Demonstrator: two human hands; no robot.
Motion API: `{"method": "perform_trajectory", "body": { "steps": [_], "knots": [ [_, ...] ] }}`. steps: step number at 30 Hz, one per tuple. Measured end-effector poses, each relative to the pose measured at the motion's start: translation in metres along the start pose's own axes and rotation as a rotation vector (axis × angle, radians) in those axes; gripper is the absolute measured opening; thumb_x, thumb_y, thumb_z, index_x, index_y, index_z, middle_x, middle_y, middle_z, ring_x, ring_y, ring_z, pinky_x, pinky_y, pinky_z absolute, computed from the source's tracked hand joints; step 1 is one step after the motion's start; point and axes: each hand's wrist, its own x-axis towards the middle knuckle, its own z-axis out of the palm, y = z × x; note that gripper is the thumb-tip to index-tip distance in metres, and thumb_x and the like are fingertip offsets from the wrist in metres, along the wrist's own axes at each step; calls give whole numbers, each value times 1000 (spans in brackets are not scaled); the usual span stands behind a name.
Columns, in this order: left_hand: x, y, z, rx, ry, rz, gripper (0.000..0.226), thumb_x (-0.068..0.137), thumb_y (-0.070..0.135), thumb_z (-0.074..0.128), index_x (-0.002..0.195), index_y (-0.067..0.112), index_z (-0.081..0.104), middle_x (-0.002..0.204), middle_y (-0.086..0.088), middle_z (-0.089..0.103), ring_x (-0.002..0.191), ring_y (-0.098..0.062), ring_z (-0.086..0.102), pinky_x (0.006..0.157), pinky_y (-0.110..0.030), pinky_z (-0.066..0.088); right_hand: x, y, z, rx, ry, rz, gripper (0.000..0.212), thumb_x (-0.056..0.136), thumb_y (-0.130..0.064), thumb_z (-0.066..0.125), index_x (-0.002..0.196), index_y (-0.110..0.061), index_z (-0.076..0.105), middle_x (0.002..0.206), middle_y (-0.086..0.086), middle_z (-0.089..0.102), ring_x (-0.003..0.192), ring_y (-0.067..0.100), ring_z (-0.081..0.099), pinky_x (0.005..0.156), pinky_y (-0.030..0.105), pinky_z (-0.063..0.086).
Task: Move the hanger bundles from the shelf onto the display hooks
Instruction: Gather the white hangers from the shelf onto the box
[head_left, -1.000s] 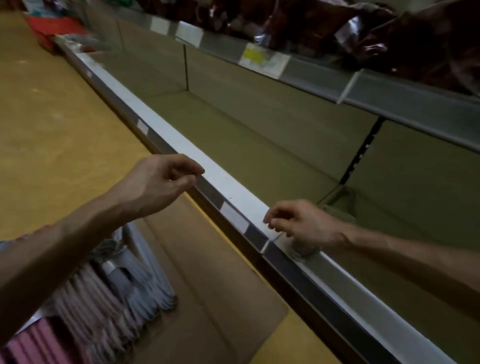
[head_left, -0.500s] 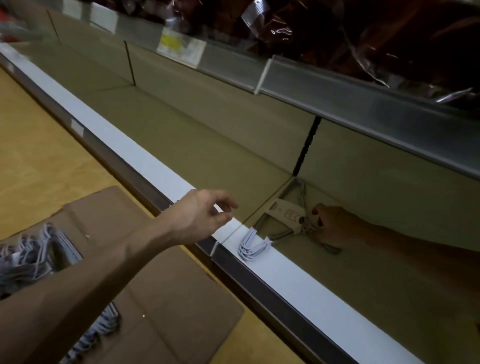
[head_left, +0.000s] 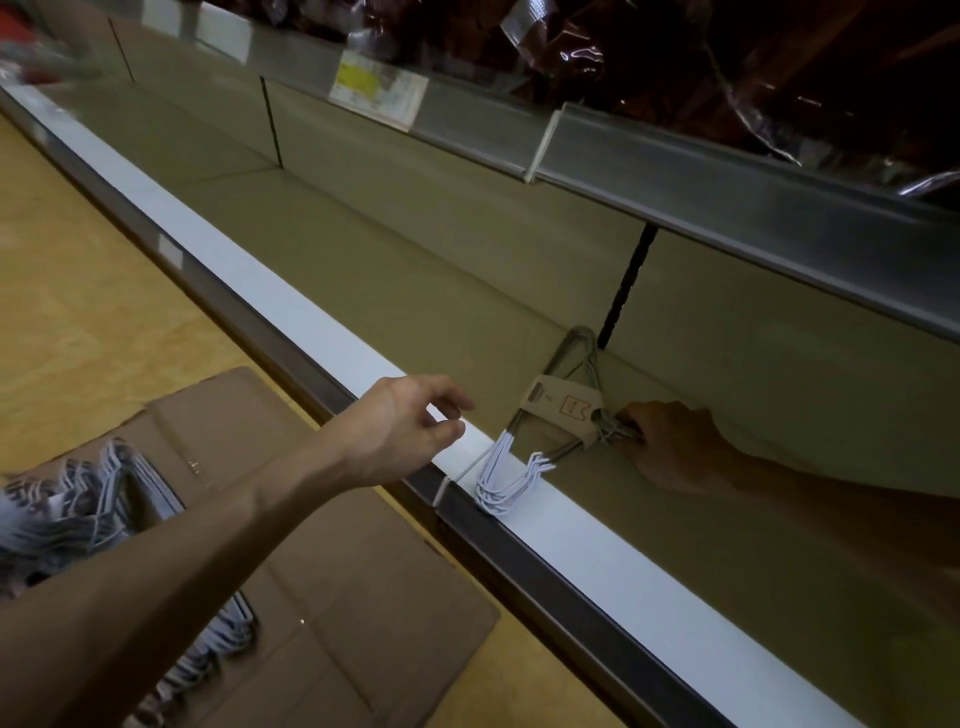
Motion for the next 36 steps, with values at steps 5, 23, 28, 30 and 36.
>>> {"method": "perform_trajectory", "body": {
  "steps": [5, 23, 28, 30, 36],
  "knots": [
    [-13, -10, -18, -117, 81, -108, 30, 96, 40, 57, 124, 31, 59, 111, 17, 64, 92, -8, 67, 84, -29, 55, 1, -32, -16, 155, 143, -219, 17, 99, -36, 53, 97, -26, 67, 70, -8, 63, 68, 17, 59, 77, 33, 37],
    [-123, -61, -140, -1224, 789, -444, 41, 99, 49, 47, 114, 11, 57, 112, -10, 69, 87, -30, 75, 65, -42, 61, -19, -282, -45, 394, 142, -1039, 34, 94, -28, 58, 123, -11, 66, 102, 6, 70, 94, 12, 52, 86, 21, 34],
    [-162, -79, -164, -1230, 961, -420, 55, 100, 50, 43, 133, 7, 49, 113, -11, 65, 83, -31, 75, 69, -47, 62, -20, -335, -53, 491, 158, -1109, 29, 92, -22, 67, 118, -9, 68, 109, 5, 68, 103, 14, 56, 88, 12, 40],
    [-174, -85, -172, -1241, 1036, -415, 57, 101, 50, 41, 137, 6, 46, 114, -11, 64, 85, -31, 74, 72, -49, 62, -15, -351, -49, 496, 258, -1120, 29, 90, -26, 69, 115, -11, 68, 113, 1, 68, 110, 18, 58, 94, 31, 45],
    [-201, -102, -199, -1339, 1242, -341, 56, 101, 51, 42, 131, 4, 46, 105, -11, 58, 86, -35, 74, 74, -54, 60, -20, -375, -42, 893, 204, -799, 24, 88, -24, 70, 111, -26, 65, 111, -8, 65, 99, 16, 60, 90, 38, 52]
  ]
}}
